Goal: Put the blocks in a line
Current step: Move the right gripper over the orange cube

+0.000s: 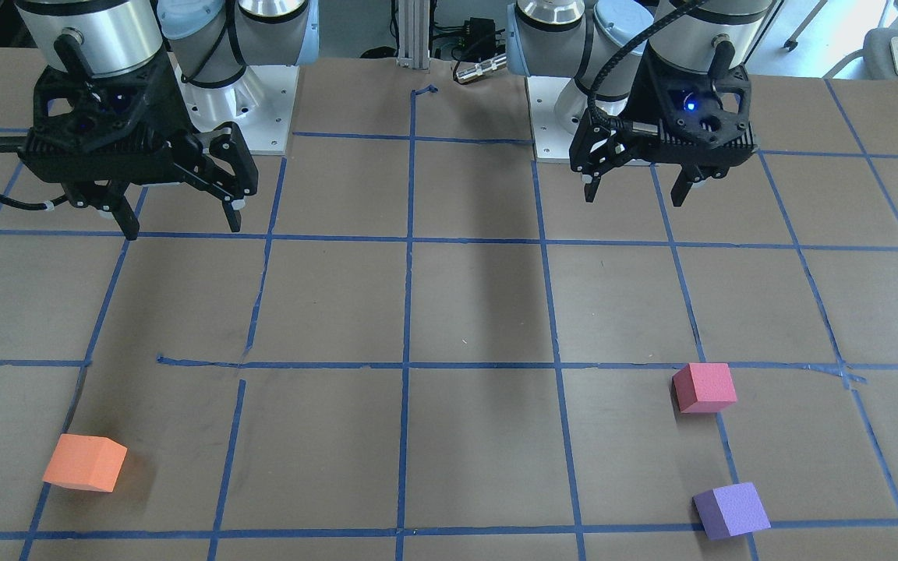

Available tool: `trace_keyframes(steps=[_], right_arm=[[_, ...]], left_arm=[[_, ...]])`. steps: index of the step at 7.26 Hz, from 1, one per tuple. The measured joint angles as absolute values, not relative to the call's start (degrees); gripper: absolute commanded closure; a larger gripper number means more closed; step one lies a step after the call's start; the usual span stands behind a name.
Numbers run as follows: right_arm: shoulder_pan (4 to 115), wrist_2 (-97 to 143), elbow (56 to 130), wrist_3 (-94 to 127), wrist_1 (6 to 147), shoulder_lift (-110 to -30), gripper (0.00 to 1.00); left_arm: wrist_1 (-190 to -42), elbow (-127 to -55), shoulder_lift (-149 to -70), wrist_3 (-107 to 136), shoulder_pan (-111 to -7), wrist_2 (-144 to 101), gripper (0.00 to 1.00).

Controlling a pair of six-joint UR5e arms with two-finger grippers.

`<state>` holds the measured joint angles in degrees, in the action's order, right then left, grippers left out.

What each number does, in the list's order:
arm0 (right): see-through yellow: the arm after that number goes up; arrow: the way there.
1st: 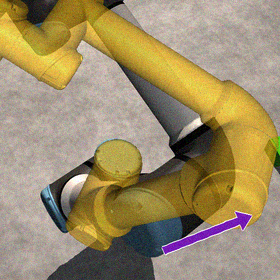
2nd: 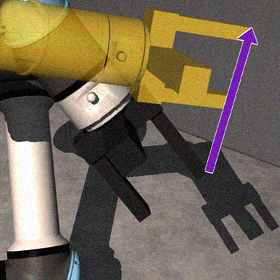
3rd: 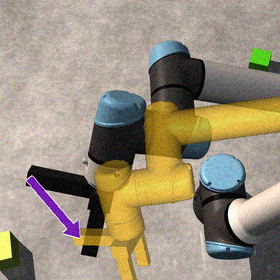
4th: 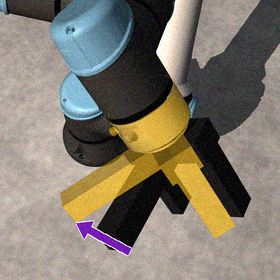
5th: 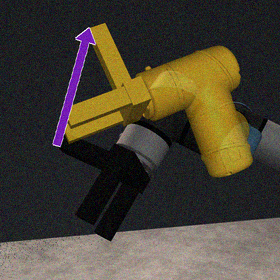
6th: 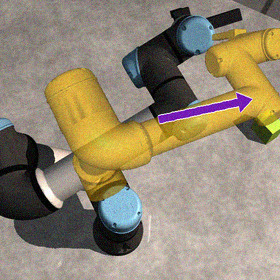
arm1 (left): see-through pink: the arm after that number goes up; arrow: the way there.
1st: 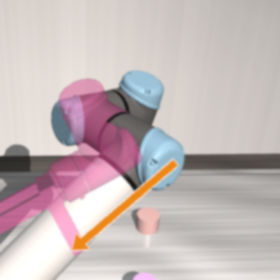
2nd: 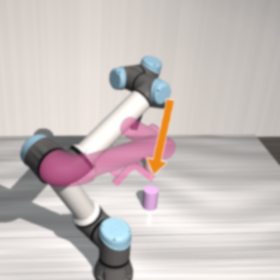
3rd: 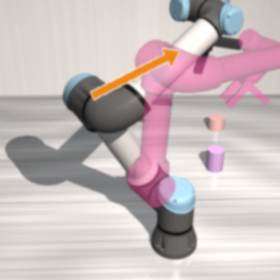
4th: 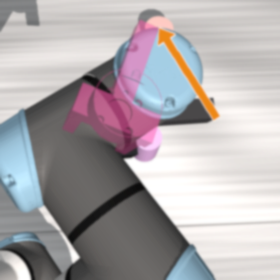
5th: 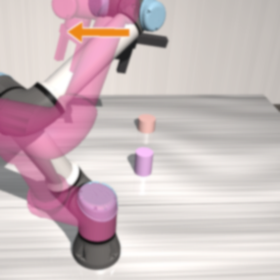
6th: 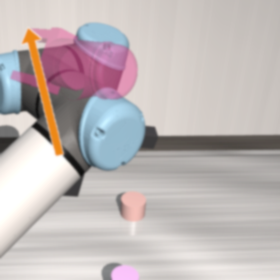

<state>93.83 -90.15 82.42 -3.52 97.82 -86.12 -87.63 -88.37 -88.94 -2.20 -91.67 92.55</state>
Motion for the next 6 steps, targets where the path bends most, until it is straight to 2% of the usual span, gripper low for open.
trace_keyframes(steps=[6], right_arm=[[92.80,-90.87,85.18,-5.37,96.17,-87.60,0.00]], left_arm=[[-87.54,-88.68,-88.83,-2.26,-91.81,92.57,0.00]])
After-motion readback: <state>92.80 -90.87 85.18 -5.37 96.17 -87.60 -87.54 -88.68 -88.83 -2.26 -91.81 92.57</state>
